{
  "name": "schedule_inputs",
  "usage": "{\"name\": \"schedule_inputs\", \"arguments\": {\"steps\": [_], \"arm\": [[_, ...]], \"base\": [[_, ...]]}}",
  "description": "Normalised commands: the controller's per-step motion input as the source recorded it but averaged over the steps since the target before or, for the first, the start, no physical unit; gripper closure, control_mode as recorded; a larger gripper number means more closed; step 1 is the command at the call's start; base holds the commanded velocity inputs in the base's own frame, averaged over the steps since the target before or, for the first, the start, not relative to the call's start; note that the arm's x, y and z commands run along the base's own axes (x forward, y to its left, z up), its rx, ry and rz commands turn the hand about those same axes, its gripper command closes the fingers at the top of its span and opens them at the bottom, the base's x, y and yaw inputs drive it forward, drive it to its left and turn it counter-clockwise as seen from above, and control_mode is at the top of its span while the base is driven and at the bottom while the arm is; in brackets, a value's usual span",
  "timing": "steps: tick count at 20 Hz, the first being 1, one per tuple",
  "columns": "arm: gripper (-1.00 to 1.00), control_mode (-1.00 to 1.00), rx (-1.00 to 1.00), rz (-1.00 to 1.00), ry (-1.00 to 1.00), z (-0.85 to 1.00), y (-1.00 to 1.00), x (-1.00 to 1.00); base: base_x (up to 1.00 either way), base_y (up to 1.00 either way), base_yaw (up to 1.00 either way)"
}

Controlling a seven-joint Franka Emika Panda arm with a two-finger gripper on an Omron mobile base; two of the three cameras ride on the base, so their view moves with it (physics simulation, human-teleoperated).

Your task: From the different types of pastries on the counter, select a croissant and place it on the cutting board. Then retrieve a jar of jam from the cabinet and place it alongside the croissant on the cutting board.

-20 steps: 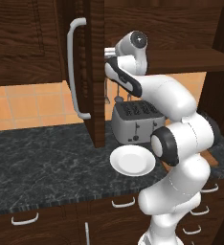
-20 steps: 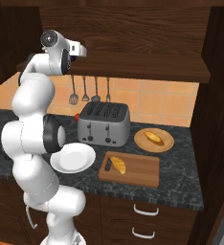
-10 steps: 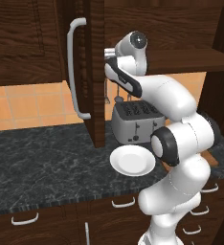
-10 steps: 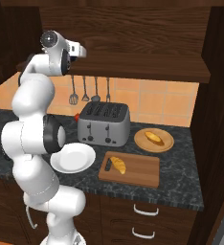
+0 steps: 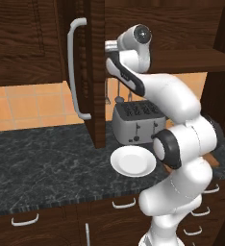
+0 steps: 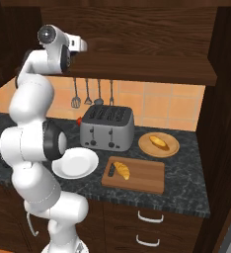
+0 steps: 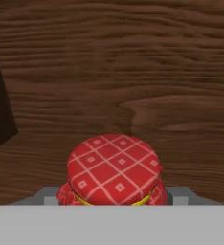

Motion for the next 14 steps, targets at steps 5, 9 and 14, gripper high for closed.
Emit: {"name": "schedule_inputs", "arguments": {"steps": [5, 9, 14], "arm": [[1.00, -1.00, 0.01, -0.02, -0.04, 0.23, -0.12, -0.55], [1.00, -1.00, 0.00, 0.00, -0.03, -0.31, -0.35, -0.96], [1.00, -1.00, 0.00, 0.00, -0.03, -0.32, -0.25, -1.00]], "base": [[0.00, 0.00, 0.00], [0.00, 0.00, 0.00], [0.00, 0.00, 0.00]]}}
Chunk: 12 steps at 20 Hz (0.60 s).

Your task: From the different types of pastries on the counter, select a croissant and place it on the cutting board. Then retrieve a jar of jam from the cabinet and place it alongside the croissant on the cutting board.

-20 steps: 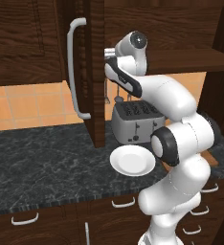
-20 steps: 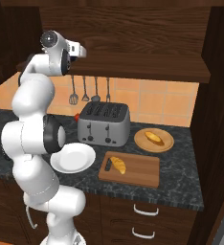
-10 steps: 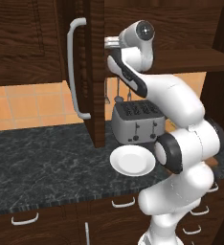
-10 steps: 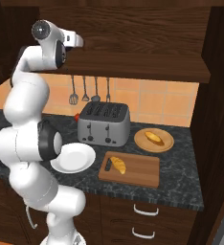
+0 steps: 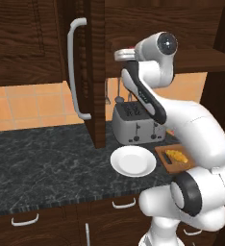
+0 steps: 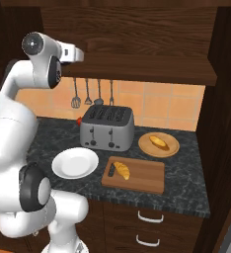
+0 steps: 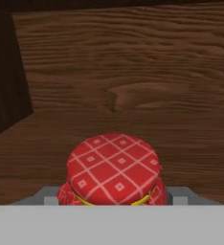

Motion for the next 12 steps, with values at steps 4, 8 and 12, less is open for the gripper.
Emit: {"name": "schedule_inputs", "arguments": {"steps": [4, 8, 12], "arm": [[1.00, -1.00, 0.00, 0.00, 0.00, -0.31, -0.18, -1.00], [1.00, -1.00, 0.00, 0.00, 0.00, -0.31, -0.17, -1.00], [1.00, -1.00, 0.00, 0.00, 0.00, -0.45, -0.34, -1.00]], "base": [[0.00, 0.00, 0.00], [0.00, 0.00, 0.00], [0.00, 0.00, 0.00]]}}
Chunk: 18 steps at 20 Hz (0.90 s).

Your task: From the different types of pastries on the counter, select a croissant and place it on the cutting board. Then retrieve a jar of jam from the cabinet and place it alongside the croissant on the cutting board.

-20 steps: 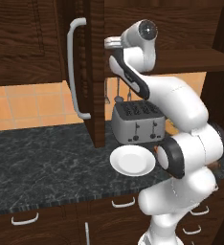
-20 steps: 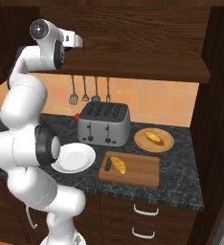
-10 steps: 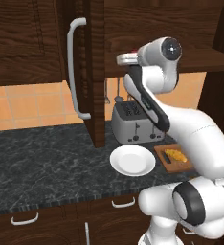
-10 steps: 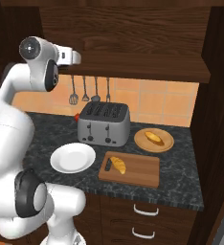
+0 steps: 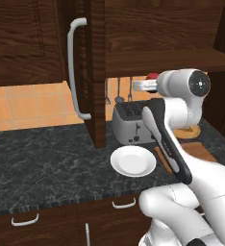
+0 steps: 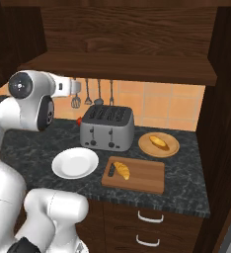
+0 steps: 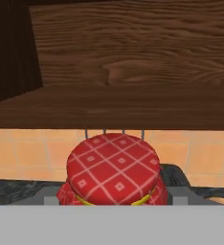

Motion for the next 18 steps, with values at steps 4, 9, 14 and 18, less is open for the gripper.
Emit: {"name": "schedule_inputs", "arguments": {"steps": [4, 9, 14, 18], "arm": [[1.00, -1.00, 0.00, 0.00, 0.01, -0.81, -0.46, -1.00], [1.00, -1.00, 0.00, 0.00, 0.07, -1.00, -0.51, -0.94], [1.00, -1.00, -0.01, 0.00, 0.10, -0.96, -0.52, -0.05], [1.00, -1.00, 0.00, 0.00, 0.03, -0.91, -0.55, -0.05]], "base": [[0.00, 0.00, 0.00], [0.00, 0.00, 0.00], [0.00, 0.00, 0.00], [0.00, 0.00, 0.00]]}}
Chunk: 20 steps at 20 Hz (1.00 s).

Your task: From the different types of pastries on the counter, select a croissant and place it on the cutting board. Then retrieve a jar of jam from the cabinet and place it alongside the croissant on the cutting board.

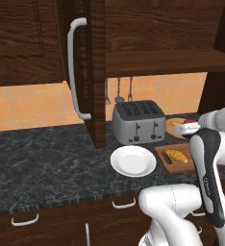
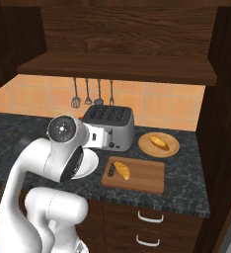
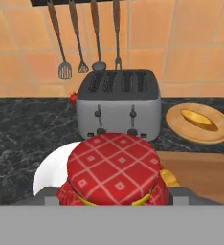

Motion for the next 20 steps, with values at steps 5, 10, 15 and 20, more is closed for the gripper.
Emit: {"name": "schedule_inputs", "arguments": {"steps": [5, 10, 15, 20], "arm": [[1.00, -1.00, 0.00, 0.00, 0.02, -0.85, -0.45, 0.00], [1.00, -1.00, 0.00, 0.00, 0.02, -0.73, -0.39, 0.15], [1.00, -1.00, 0.00, 0.00, 0.00, -0.20, -0.38, 0.57], [1.00, -1.00, 0.00, 0.00, 0.00, -0.27, -0.56, 0.51]], "base": [[0.00, 0.00, 0.00], [0.00, 0.00, 0.00], [0.00, 0.00, 0.00], [0.00, 0.00, 0.00]]}}
